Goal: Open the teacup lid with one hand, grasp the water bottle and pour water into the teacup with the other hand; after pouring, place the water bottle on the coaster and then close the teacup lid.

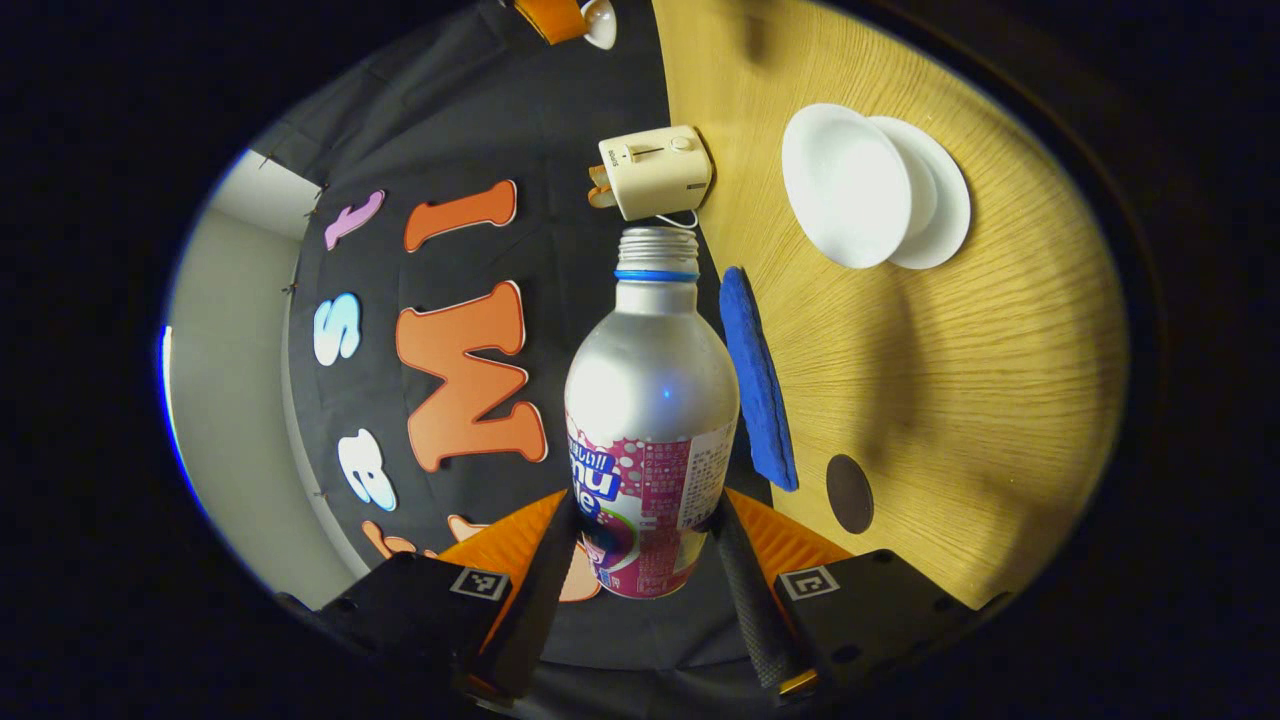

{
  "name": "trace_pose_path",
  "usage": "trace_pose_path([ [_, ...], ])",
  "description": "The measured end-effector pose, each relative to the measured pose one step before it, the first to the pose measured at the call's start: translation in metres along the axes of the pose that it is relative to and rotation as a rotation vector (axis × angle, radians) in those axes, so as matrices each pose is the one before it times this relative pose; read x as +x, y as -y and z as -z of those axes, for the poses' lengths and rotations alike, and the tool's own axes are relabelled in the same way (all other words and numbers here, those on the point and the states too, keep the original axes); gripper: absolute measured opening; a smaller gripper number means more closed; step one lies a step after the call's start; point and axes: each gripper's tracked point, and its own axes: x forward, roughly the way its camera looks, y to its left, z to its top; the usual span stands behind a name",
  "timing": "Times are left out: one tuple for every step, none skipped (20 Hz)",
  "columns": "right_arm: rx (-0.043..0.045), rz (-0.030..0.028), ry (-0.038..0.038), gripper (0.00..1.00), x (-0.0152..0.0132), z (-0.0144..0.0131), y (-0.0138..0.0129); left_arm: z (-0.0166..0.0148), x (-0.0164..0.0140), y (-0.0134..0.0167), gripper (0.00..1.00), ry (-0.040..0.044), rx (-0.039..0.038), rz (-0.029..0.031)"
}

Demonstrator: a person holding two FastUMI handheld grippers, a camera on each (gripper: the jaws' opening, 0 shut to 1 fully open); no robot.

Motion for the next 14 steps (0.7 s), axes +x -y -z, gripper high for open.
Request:
trace_pose_path([
  [-0.00195,-0.00061,0.00118,0.23,0.00014,0.0011,0.00053,-0.00058,0.00127,-0.00195,0.83,0.00407,0.00833,-0.00542],
  [-0.00048,0.00256,-0.00007,0.23,0.00096,0.0004,0.00118,-0.00091,0.00093,-0.00216,0.8,0.00228,0.01003,-0.00543],
  [-0.00093,-0.00312,-0.00044,0.23,0.00041,-0.00012,-0.00104,-0.0006,-0.00048,-0.00258,0.8,0.00364,0.012,-0.00619],
  [0.00072,0.00134,0.00068,0.23,-0.00018,-0.00008,-0.00008,-0.00058,0.00136,-0.00226,0.8,0.00339,0.01227,-0.00724],
  [0.00075,-0.00136,-0.0017,0.23,-0.00029,0.00117,0.00022,0.00006,0.00028,-0.00333,0.81,0.00377,0.01251,-0.00416],
  [0.00064,0.00019,0.00032,0.22,-0.00005,0.00021,0.00002,-0.00041,0.00172,-0.00121,0.81,0.0038,0.00775,-0.00392],
  [0.00031,0.00135,-0.00106,0.22,0.00073,0.00052,0.00122,0.00005,-0.00094,-0.00224,0.83,0.00341,0.00835,-0.00519],
  [-0.00119,-0.00254,0.00038,0.23,-0.0003,0.00037,-0.00113,0.00017,0.00055,-0.00182,0.81,0.00223,0.01035,-0.0096],
  [-0.00052,0.00268,0.00022,0.22,0.00011,0.00015,0.00031,-0.00015,0.00078,-0.00504,0.85,0.00348,0.0162,-0.0138],
  [-0.00428,-0.00461,-0.00227,0.22,-0.00012,0.00138,-0.00087,0.0001,0.00156,-0.00291,0.85,0.00255,0.01306,-0.01566],
  [-0.00681,-0.00076,0.00201,0.22,-0.00005,-0.00033,-0.0012,0.00074,0.0014,-0.00291,0.85,0.00343,0.01044,-0.00779],
  [-0.00701,-0.00079,-0.0006,0.22,-0.00018,-0.00038,0.00004,0.00058,0.00131,-0.00062,0.85,0.00053,0.0043,-0.00158],
  [-0.00602,-0.00269,0.00032,0.22,-0.00099,0.00062,-0.00104,0.0001,0.0003,-0.00169,0.83,0.0028,0.00584,-0.00274],
  [-0.00536,0.00043,0.00056,0.23,-0.00086,-0.00047,-0.00045,0.0001,0.00121,-0.0017,0.85,0.00009,0.00704,-0.00386],
])
